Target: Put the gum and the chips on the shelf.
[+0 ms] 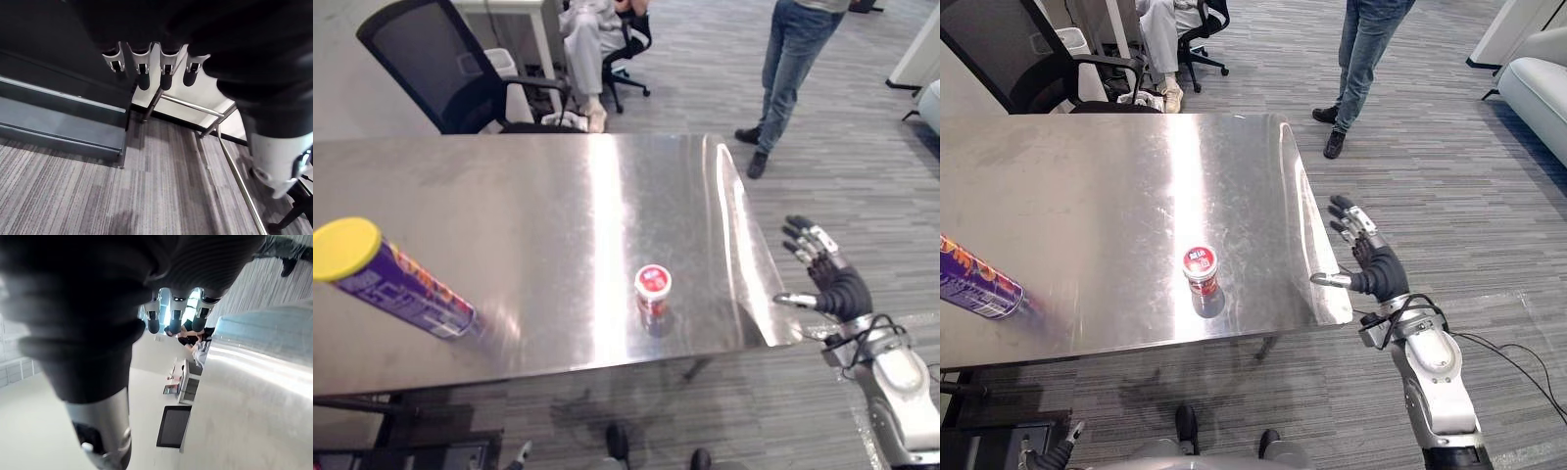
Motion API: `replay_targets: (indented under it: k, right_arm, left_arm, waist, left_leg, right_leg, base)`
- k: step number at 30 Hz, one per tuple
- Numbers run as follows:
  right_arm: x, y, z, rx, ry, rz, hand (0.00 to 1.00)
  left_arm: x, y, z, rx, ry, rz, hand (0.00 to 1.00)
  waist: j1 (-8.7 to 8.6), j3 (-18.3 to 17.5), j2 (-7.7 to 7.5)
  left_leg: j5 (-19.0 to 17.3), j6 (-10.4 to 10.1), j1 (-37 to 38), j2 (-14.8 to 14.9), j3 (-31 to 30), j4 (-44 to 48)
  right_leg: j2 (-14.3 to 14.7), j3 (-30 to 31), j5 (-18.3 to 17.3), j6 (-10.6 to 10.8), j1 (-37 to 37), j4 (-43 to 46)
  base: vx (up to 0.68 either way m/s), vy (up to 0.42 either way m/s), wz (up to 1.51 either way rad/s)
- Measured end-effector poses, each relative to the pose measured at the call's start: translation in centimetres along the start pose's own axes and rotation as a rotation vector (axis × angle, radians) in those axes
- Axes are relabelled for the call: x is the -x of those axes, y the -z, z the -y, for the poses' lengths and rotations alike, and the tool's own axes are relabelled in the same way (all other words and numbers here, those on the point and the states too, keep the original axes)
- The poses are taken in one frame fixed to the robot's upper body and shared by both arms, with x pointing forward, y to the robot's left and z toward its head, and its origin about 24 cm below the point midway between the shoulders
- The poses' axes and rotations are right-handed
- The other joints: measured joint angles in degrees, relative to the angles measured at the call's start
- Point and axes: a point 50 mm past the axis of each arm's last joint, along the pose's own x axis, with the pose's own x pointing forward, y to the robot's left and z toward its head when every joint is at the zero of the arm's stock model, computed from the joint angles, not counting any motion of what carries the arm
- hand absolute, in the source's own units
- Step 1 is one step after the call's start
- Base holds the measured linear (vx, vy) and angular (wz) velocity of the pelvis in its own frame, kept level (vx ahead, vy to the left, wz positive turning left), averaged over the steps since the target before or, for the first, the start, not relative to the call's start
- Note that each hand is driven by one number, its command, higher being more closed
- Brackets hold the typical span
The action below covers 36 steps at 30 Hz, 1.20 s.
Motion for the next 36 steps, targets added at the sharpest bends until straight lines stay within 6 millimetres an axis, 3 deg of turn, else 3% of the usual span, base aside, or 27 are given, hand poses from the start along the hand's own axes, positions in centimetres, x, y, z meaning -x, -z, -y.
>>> replay_targets:
  k: [16, 22, 36]
  right_arm:
    - [-1.0, 1.8, -5.6, -0.204, -0.299, -0.068, 0.0]
    - [-1.1, 3.5, -5.6, -0.196, -0.269, -0.142, 0.0]
    - [-2.0, 4.3, -3.8, -0.088, -0.161, -0.176, 0.0]
  left_arm:
    - [0.0, -0.4, 0.5, -0.06, 0.048, 0.045, 0.0]
    - [-0.5, -0.4, 0.0, -0.08, 0.036, 0.051, 0.0]
    - [-0.5, -0.4, 0.0, -0.081, 0.038, 0.051, 0.0]
  waist:
    - [0.32, -0.8, -0.33]
    - [1.52, -0.9, -0.35]
    - [1.96, -0.3, 0.67]
  left_leg:
    - [1.5, 0.7, -0.2, -0.1, -0.2, 0.0]
    - [1.5, 0.8, -0.3, -0.4, -0.7, 0.0]
    - [1.7, 1.0, -0.5, -0.5, -2.1, 0.3]
  right_leg:
    - [-0.1, -0.6, -0.1, -0.8, -0.6, 0.5]
    - [-0.4, -1.4, -0.1, -0.8, 0.1, -0.4]
    - [-0.3, -2.6, 0.1, -0.4, 0.7, -0.4]
  base:
    - [0.0, 0.009, 0.01]
    - [0.02, 0.022, 0.07]
    - [0.04, 0.004, 0.04]
